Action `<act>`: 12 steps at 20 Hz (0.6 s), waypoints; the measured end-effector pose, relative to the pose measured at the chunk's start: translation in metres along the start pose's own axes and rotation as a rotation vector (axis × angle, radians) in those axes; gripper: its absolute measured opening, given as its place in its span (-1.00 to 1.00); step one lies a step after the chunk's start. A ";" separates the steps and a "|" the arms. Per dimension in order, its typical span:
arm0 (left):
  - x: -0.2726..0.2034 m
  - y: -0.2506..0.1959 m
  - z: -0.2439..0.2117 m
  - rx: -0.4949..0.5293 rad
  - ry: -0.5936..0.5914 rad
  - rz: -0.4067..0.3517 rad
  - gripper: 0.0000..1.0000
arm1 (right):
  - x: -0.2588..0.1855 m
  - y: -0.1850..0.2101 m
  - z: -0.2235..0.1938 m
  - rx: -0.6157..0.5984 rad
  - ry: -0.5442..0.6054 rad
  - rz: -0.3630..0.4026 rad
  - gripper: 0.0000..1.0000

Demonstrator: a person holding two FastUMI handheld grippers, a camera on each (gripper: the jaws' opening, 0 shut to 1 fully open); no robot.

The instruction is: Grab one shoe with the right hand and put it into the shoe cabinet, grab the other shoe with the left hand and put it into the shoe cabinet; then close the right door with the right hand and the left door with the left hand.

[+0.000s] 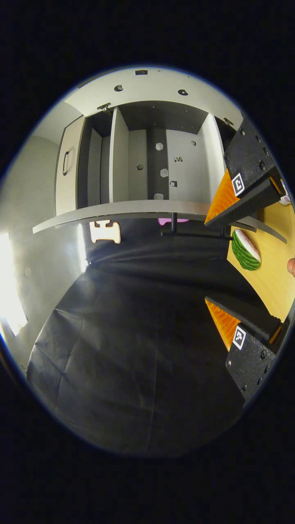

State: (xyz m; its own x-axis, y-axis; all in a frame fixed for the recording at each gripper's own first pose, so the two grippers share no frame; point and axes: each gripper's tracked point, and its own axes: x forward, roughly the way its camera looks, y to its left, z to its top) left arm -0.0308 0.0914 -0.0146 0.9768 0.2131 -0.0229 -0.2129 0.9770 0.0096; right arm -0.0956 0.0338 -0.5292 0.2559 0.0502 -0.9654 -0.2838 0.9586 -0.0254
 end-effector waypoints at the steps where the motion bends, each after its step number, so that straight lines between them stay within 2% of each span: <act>1: 0.000 0.001 0.001 -0.001 0.001 0.003 0.97 | 0.001 0.000 0.000 -0.023 0.002 -0.013 -0.29; 2: 0.000 0.001 0.000 -0.001 0.001 0.005 0.97 | 0.004 -0.005 0.000 -0.049 0.000 -0.047 -0.21; 4: -0.001 0.003 0.000 -0.003 -0.001 0.010 1.00 | -0.001 -0.004 0.002 -0.046 -0.006 -0.055 -0.68; 6: -0.001 0.003 0.001 -0.011 -0.003 0.010 0.98 | 0.007 -0.004 0.001 -0.007 -0.011 -0.040 -0.68; 7: -0.001 0.003 0.001 -0.015 -0.001 0.008 1.00 | 0.010 -0.007 0.008 0.025 -0.014 -0.038 -0.97; 12: -0.003 0.005 0.000 -0.017 0.004 0.013 0.97 | -0.007 -0.007 0.006 0.129 -0.050 -0.013 -0.99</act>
State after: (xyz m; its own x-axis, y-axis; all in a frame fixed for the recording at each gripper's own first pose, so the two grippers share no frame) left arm -0.0350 0.0959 -0.0148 0.9739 0.2255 -0.0272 -0.2258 0.9741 -0.0074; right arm -0.0900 0.0280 -0.5206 0.3056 0.0480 -0.9509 -0.1599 0.9871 -0.0015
